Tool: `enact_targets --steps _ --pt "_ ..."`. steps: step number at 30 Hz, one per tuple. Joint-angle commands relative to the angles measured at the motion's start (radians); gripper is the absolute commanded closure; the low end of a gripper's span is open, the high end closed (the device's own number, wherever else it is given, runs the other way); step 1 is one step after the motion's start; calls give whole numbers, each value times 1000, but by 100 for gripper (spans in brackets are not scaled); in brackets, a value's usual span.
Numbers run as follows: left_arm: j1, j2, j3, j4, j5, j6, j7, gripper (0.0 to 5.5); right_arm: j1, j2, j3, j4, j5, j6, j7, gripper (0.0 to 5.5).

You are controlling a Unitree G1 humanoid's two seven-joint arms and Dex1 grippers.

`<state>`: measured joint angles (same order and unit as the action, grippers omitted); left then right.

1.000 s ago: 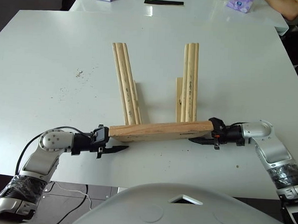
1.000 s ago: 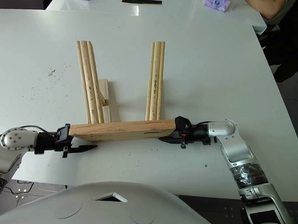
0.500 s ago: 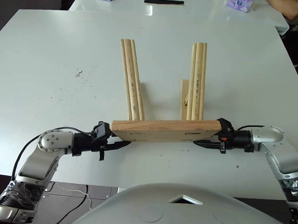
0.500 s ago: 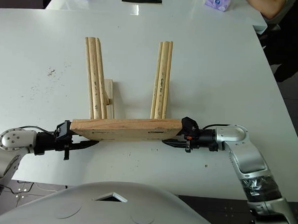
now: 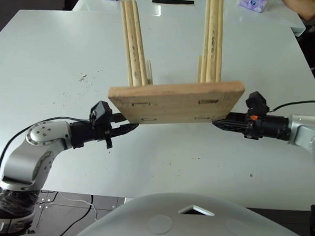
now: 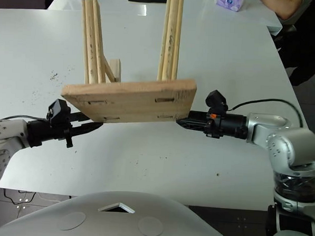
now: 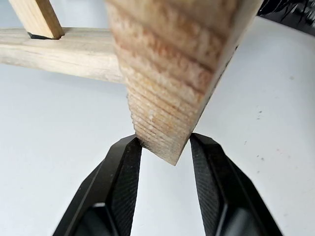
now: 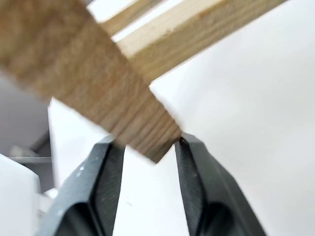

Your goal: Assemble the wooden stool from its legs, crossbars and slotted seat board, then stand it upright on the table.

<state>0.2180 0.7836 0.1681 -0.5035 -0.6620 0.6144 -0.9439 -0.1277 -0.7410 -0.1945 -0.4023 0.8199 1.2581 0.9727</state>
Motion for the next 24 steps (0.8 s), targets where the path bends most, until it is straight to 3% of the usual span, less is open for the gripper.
enact_targets --steps 1,5,10,13,16,19,24 --pt "-115 115 177 -152 -345 204 40 400 -193 27 -145 -12 364 253 -24 399" --pt "-167 224 262 -135 -619 342 80 407 -207 -54 -147 47 653 320 -74 399" --pt "-192 372 372 -84 -871 451 75 411 -125 -289 -106 -9 1049 152 -216 399" --pt "-192 382 356 -33 -902 471 101 411 -82 -350 -93 -47 1145 48 -288 399" --pt "-90 329 285 -79 -679 400 81 411 -45 -319 -113 -104 1054 -25 -317 399" --pt "-22 290 211 -120 -468 295 83 411 7 -276 -142 -211 738 -155 -240 399" --pt "69 244 103 -198 -236 144 65 411 120 -283 -170 -196 432 -331 -86 399"
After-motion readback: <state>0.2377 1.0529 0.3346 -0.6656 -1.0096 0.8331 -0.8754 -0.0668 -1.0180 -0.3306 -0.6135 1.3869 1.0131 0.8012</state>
